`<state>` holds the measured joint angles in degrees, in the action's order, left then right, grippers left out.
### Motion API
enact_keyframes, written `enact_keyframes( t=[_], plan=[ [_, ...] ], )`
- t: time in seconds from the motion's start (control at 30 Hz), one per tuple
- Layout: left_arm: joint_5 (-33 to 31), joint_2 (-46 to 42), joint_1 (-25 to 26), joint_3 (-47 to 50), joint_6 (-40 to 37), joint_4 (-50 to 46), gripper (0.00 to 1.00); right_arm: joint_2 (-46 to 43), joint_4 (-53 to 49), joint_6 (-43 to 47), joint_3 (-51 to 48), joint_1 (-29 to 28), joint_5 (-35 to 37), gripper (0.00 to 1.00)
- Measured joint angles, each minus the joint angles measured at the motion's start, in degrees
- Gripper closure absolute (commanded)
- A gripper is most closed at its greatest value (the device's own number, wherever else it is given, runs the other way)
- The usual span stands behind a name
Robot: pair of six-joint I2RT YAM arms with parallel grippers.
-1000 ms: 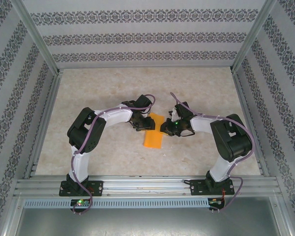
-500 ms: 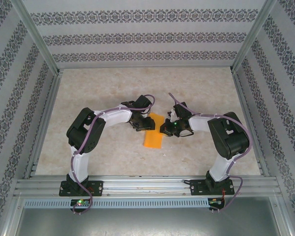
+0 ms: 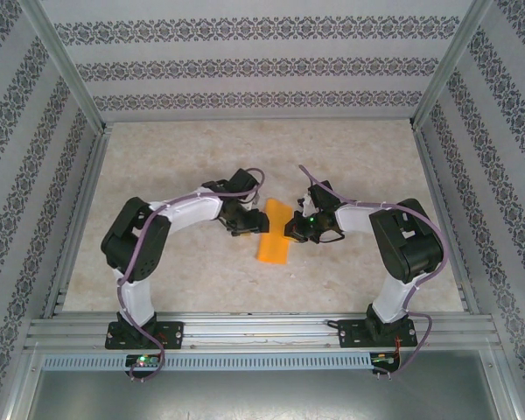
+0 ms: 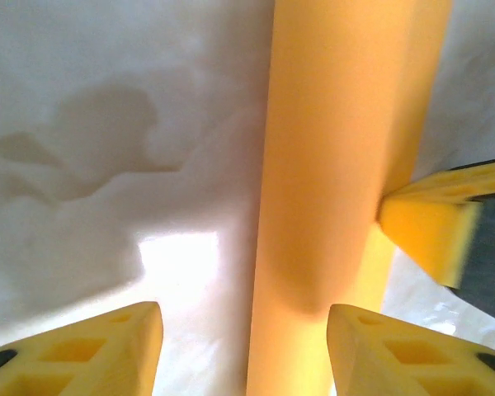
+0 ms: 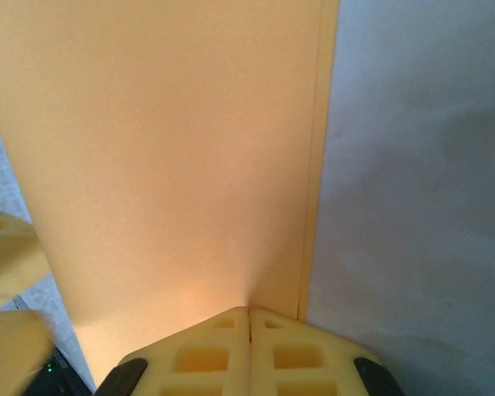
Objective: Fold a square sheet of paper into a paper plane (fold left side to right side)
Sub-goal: Hold the square sheet of paper at the center of the table, then first fold the square sheet of paper in half at the center of the table.
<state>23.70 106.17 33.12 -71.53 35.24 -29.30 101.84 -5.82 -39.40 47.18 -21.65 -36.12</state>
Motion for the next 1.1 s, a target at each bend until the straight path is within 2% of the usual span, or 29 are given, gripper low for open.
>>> enact_keyframes(
  t=[0.1,0.17,0.27,0.37,0.5,0.67,1.1],
  plan=[
    [0.2,-4.6,-1.7,0.0,-1.2,0.2,0.56,0.1,-0.1,0.3,0.1,0.0,0.0,1.0],
    [1.7,-7.3,-2.3,0.1,-2.1,1.1,0.68,0.1,-0.1,0.3,0.1,0.0,-0.1,1.0],
    [7.4,-8.0,-2.4,0.5,-2.5,4.9,0.81,0.3,-0.3,0.3,0.3,0.0,-0.2,1.0],
    [14.0,-5.7,-2.4,2.0,-1.6,9.8,0.88,0.3,-0.6,0.3,0.5,0.0,-0.2,1.0],
    [19.5,-1.1,-2.4,4.2,-0.1,14.5,0.91,0.3,-0.7,0.3,0.5,0.0,-0.2,1.0],
    [22.3,3.0,-2.4,4.2,-0.3,15.9,0.92,0.5,-1.2,0.5,0.8,0.0,-0.2,1.0],
    [17.5,6.6,-2.5,4.4,-4.3,13.9,0.93,0.9,-2.3,1.2,1.5,0.0,-0.2,1.0]
  ],
)
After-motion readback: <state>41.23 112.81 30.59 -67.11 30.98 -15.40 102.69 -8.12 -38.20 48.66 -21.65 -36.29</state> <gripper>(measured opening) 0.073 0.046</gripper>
